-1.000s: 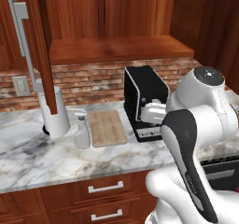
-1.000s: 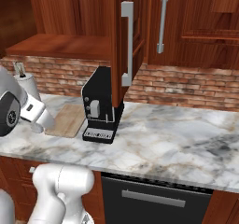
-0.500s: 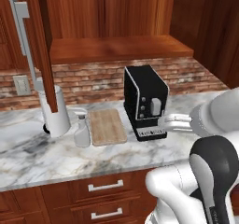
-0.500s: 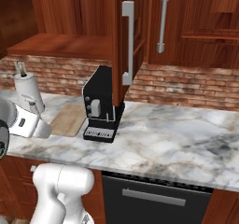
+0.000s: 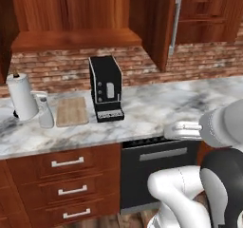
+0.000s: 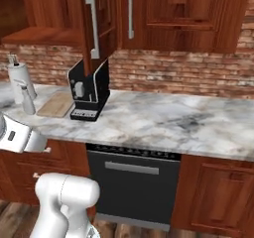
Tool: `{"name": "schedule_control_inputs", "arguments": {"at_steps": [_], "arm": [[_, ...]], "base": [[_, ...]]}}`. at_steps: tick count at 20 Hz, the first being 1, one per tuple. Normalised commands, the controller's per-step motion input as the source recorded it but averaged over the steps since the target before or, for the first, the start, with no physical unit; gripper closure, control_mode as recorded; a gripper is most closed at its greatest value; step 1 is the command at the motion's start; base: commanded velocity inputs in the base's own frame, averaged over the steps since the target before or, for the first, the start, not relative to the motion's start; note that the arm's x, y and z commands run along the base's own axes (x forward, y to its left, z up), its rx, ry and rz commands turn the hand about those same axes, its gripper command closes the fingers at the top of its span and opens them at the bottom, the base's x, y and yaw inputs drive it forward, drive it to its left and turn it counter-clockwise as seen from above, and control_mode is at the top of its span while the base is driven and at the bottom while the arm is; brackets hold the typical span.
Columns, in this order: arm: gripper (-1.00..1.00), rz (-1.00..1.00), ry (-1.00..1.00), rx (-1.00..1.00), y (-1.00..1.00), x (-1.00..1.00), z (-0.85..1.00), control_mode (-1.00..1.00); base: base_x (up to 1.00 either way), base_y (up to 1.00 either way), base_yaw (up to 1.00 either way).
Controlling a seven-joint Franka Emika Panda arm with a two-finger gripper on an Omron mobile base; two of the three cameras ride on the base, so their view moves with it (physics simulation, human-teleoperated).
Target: Grab the spray bottle from the cabinet, then place it next to the cutting board for sanitizing. Then grab the dish brush from the countertop next to the sink and place it next to the cutting board.
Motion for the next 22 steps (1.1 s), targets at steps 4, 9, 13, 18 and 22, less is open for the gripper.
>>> {"name": "schedule_control_inputs", "arguments": {"at_steps": [4, 9, 13, 18, 22], "arm": [[-1.00, 0.00, 0.00, 0.00, 0.00, 0.00, 0.00, 1.00], [-1.00, 0.00, 0.00, 0.00, 0.00, 0.00, 0.00, 1.00], [-1.00, 0.00, 0.00, 0.00, 0.00, 0.00, 0.00, 1.00], [-1.00, 0.00, 0.00, 0.00, 0.00, 0.00, 0.00, 1.00], [-1.00, 0.00, 0.00, 0.00, 0.00, 0.00, 0.00, 1.00]], "base": [[0.00, -1.00, -0.45], [0.00, -0.71, -0.78], [0.00, -0.53, -0.86], [0.00, -0.54, -0.84], [0.69, -0.52, -0.61]]}}
